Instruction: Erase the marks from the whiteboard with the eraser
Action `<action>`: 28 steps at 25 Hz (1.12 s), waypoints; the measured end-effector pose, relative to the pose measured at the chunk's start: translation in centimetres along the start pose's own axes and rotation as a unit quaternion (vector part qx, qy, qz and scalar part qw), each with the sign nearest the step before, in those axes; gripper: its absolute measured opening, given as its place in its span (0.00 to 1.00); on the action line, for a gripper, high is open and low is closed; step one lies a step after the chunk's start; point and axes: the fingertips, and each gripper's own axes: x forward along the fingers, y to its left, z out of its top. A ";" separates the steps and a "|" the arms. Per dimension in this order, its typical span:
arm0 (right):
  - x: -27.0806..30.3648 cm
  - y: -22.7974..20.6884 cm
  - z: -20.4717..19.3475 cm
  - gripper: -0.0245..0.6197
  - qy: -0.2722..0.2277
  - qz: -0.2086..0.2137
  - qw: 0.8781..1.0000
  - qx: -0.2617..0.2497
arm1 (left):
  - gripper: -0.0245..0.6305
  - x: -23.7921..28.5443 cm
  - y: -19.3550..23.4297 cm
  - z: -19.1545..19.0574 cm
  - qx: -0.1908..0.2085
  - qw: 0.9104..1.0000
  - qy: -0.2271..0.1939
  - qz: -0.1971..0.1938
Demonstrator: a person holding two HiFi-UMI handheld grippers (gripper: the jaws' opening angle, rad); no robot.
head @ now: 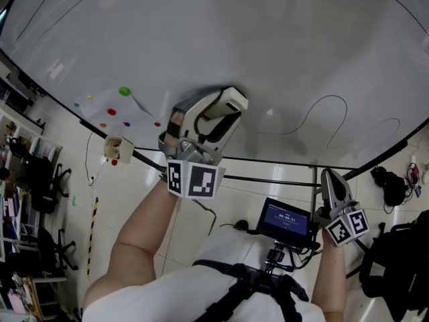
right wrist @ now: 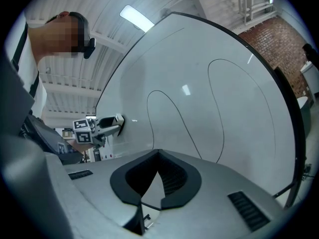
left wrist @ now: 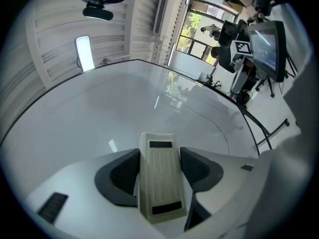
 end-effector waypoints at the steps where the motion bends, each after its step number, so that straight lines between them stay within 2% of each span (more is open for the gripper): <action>1: 0.0 -0.1 0.0 0.06 0.000 0.000 1.000 0.001 | 0.49 -0.1 0.8 0.2 -0.003 1.000 -0.001 0.011; 4: -0.4 -0.5 -0.1 0.06 0.001 -0.004 1.000 0.002 | 0.49 -0.2 1.8 0.3 -0.015 0.999 -0.010 0.039; 7: -0.7 -0.7 -0.2 0.06 0.005 -0.006 1.000 0.002 | 0.49 0.0 0.3 0.1 -0.007 0.999 -0.021 0.045; 10: -1.0 -0.8 -0.3 0.06 0.006 -0.007 1.000 0.002 | 0.49 0.5 -3.1 -0.5 -0.011 0.999 -0.023 0.021; 14: -1.6 -1.2 -0.2 0.06 0.010 -0.011 1.000 0.001 | 0.49 1.2 -9.1 -1.8 0.006 0.999 -0.012 -0.036; 17: -2.2 -1.7 0.0 0.06 0.012 -0.018 1.000 0.002 | 0.49 1.6 -11.6 -2.2 0.003 0.998 -0.007 -0.058; 23: -2.1 -1.7 -0.5 0.06 0.017 -0.012 1.000 0.001 | 0.49 1.5 -15.7 -4.5 0.101 0.991 0.015 -0.087; 28: -2.5 -2.2 -0.3 0.06 0.021 -0.014 1.000 0.000 | 0.49 1.8 -16.1 -4.5 0.107 0.991 0.023 -0.071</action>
